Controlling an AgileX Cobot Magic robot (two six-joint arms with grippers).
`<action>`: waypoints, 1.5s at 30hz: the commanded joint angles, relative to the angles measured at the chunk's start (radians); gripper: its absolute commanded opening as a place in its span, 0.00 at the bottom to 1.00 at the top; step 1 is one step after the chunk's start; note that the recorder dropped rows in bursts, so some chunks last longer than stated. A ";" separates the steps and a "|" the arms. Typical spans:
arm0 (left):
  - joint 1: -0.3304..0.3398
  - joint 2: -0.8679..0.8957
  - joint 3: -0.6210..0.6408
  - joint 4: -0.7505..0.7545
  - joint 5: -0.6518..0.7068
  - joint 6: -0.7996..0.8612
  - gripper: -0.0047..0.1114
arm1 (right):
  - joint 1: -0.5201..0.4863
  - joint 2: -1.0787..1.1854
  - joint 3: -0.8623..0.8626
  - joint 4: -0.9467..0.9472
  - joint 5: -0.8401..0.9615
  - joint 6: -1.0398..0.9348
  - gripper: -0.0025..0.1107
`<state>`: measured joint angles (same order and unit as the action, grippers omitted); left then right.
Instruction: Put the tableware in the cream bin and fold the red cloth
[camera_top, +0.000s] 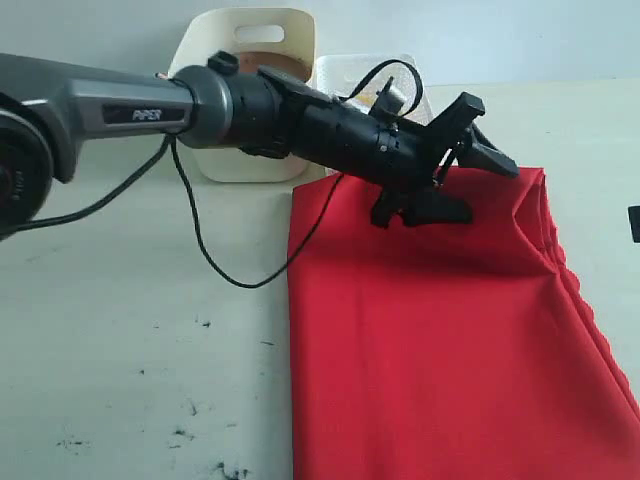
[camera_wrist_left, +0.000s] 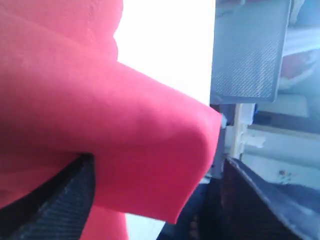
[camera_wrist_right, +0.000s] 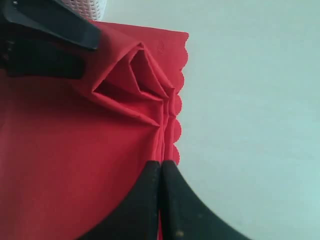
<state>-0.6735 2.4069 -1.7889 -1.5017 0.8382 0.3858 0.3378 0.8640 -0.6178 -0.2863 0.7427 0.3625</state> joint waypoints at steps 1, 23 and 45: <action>-0.017 0.067 -0.069 -0.216 -0.014 0.004 0.63 | -0.003 -0.007 0.005 -0.012 -0.016 0.005 0.02; 0.107 -0.134 -0.152 0.263 0.383 0.069 0.04 | -0.003 0.052 0.005 0.023 -0.022 -0.021 0.02; 0.107 -0.571 0.111 1.118 0.358 -0.144 0.04 | -0.001 0.519 0.003 0.609 -0.226 -0.532 0.02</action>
<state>-0.5691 1.8891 -1.7413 -0.4420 1.2152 0.2569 0.3378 1.3333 -0.6178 0.2437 0.5576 -0.0936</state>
